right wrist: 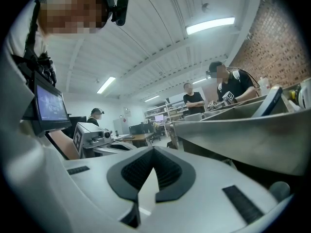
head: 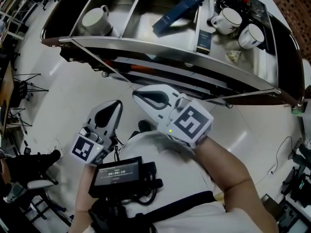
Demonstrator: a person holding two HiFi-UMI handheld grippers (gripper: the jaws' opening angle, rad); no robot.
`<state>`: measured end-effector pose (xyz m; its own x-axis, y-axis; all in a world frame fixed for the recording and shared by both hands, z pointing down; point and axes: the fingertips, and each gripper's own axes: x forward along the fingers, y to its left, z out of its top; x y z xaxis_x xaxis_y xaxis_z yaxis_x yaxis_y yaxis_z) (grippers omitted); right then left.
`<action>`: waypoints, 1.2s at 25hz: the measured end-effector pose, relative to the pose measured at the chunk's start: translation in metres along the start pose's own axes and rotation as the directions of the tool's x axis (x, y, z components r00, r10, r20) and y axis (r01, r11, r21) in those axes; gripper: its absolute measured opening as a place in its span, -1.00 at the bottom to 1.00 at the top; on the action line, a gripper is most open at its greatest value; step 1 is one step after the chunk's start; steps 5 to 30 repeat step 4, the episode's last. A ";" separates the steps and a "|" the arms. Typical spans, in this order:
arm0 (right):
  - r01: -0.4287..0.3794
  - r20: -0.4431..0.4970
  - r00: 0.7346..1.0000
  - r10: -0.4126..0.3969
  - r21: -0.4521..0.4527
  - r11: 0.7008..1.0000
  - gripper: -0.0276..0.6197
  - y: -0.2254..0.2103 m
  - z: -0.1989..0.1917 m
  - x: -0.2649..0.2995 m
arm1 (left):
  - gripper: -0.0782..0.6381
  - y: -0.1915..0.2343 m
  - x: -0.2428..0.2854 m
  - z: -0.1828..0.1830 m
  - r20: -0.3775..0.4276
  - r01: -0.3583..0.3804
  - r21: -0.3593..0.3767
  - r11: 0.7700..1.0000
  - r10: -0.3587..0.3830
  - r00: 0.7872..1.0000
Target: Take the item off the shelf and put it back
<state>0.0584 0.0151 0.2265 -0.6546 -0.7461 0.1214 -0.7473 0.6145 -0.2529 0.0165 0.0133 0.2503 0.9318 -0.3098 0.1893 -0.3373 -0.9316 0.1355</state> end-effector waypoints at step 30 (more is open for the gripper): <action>-0.001 -0.001 1.000 0.001 -0.004 1.000 -0.91 -0.002 -0.001 0.000 | -0.77 0.001 0.001 0.000 -0.002 -0.004 -0.002 1.000 0.004 1.000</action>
